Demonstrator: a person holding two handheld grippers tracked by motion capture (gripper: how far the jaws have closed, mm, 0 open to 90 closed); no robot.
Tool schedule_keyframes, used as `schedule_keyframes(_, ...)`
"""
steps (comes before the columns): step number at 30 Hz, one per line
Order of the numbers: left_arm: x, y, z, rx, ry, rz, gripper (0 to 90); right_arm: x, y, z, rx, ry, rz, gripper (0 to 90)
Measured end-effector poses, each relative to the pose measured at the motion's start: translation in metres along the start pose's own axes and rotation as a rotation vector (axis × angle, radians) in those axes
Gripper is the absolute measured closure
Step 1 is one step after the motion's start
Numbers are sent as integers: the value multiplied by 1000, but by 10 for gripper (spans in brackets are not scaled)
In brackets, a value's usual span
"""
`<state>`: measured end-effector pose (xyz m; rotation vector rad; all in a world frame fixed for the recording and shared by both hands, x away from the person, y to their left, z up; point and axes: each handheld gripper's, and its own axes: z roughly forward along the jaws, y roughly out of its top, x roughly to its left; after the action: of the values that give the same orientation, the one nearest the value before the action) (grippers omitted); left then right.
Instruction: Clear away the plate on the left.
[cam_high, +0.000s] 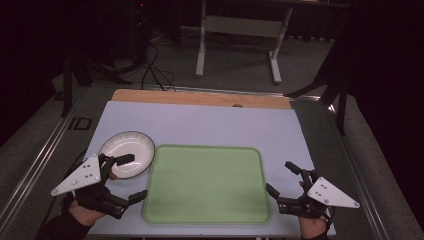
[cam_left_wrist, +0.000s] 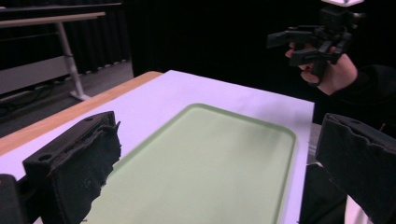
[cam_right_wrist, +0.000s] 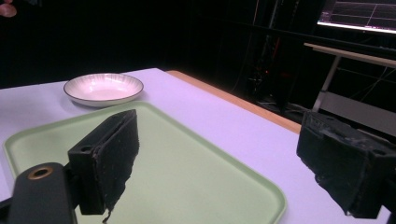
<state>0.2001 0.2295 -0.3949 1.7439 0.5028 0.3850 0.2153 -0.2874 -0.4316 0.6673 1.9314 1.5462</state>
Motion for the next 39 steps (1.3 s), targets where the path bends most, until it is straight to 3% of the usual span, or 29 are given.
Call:
schedule_keyframes(6,12,5,-7,6,35,-29,2,2,2,0,0,0,-18,127)
schedule_keyframes(15,34,15,-21,15,137,-43,2,4,2,1,-1,6,-27,128)
schedule_keyframes(20,45,16,-26,31,170,-70,2,3,2,2,4,5,-28,128)
schedule_keyframes(22,51,15,-28,43,174,-92,3,4,2,2,2,6,-29,128)
schedule_keyframes(26,62,10,-31,58,221,-113,7,4,3,2,-2,2,-29,128)
schedule_keyframes(30,74,5,-35,81,235,-178,7,4,3,2,-2,3,-27,128)
schedule_keyframes(39,90,-6,-43,109,329,-207,15,5,3,3,-3,10,-29,128)
